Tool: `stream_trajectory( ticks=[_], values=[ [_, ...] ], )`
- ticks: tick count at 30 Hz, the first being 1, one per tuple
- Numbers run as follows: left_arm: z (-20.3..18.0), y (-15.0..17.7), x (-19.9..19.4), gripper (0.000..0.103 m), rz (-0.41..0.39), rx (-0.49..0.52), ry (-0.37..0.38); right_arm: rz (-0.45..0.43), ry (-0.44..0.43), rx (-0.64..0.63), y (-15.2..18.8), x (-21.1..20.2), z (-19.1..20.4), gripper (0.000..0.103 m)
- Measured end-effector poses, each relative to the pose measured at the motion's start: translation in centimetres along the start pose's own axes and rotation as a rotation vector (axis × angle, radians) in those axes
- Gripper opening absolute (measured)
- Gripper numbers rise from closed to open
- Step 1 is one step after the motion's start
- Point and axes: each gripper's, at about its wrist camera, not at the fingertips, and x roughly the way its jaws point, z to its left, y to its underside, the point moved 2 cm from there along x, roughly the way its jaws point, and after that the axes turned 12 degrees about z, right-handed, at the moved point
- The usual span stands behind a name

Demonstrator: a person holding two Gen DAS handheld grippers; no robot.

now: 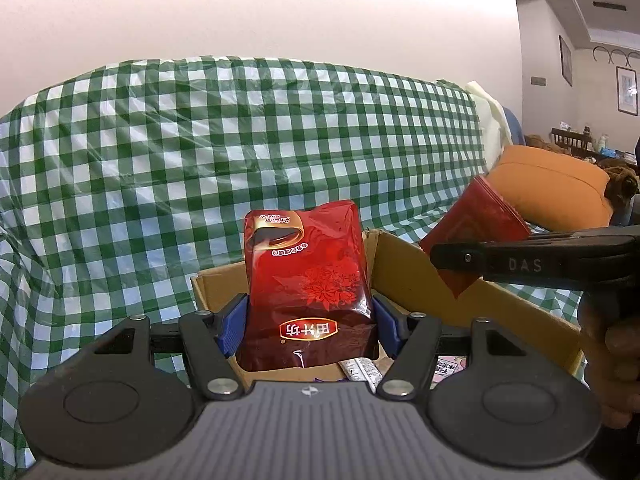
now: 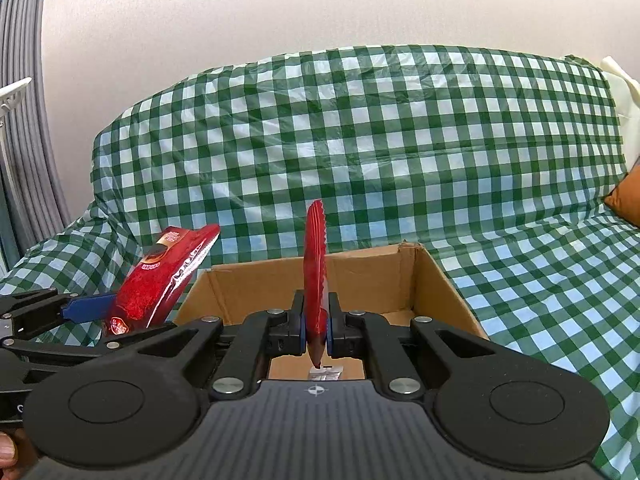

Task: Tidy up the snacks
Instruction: 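Carry the red coffee bag with the left gripper while the right carries the red packet over the box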

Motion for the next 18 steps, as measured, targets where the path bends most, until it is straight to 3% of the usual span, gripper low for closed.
stream_trajectory(
  ticks=[18],
  values=[
    [-0.44,-0.13,-0.04,0.07,-0.015,0.009,0.056,-0.025,0.075,0.033,0.07,-0.23,-0.24,0.009]
  ],
)
